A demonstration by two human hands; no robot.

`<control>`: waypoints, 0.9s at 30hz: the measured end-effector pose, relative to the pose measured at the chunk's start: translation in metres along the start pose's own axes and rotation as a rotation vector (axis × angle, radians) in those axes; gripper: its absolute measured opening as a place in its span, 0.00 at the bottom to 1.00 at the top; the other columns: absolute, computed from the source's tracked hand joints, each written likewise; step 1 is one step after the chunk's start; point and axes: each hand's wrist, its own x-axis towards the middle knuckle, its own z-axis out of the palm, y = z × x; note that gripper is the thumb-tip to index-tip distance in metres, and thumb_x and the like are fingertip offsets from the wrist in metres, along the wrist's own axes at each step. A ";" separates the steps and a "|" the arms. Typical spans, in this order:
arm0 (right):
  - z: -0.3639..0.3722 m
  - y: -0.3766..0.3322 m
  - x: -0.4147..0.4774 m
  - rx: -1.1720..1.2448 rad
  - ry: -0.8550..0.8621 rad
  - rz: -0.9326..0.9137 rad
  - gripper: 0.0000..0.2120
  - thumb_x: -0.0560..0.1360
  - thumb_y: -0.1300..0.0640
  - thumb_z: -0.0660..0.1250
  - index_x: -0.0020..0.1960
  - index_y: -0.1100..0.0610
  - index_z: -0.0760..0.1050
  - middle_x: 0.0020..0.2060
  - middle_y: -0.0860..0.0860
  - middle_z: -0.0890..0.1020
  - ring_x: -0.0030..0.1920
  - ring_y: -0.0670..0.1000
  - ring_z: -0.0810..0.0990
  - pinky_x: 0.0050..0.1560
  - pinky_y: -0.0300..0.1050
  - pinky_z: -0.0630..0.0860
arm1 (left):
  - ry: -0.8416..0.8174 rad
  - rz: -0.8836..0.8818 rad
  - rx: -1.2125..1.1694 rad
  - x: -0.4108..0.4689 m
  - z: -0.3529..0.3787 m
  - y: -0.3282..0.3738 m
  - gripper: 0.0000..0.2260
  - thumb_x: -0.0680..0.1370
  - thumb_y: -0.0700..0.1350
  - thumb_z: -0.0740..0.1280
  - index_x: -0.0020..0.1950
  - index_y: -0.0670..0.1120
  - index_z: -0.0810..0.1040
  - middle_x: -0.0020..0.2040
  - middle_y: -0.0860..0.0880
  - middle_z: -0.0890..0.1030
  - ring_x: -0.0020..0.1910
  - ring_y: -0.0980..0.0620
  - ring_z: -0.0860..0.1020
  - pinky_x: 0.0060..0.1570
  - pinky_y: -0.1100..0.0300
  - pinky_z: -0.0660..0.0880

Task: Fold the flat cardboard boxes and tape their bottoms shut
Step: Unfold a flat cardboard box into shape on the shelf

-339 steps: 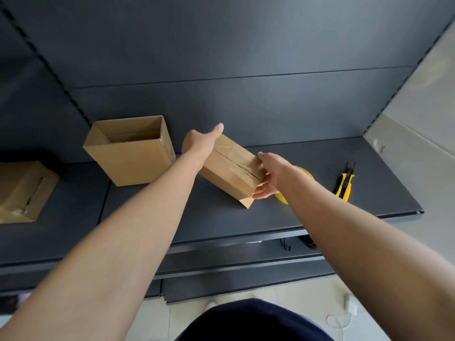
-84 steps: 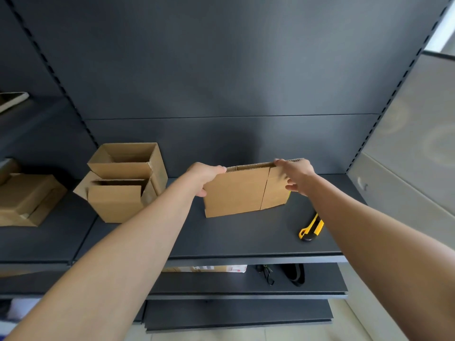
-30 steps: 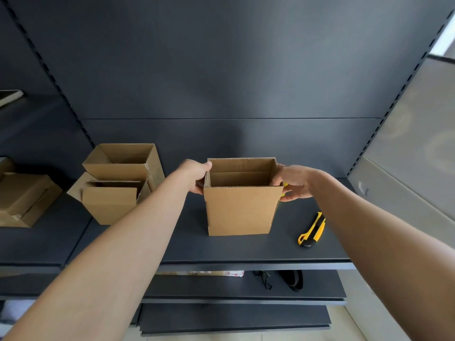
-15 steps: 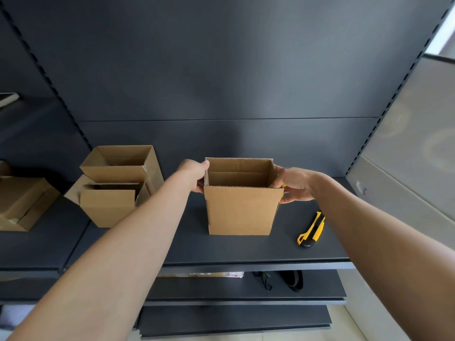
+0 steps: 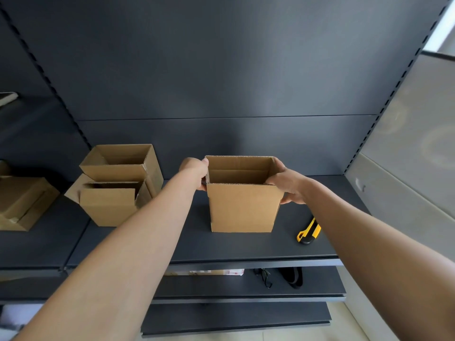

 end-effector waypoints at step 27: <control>-0.006 0.008 0.003 0.005 0.002 0.011 0.44 0.74 0.70 0.63 0.72 0.31 0.49 0.55 0.57 0.77 0.53 0.59 0.80 0.59 0.64 0.75 | -0.174 0.067 -0.149 -0.022 -0.008 -0.001 0.03 0.80 0.36 0.62 0.47 0.39 0.74 0.41 0.43 0.78 0.37 0.47 0.78 0.38 0.51 0.76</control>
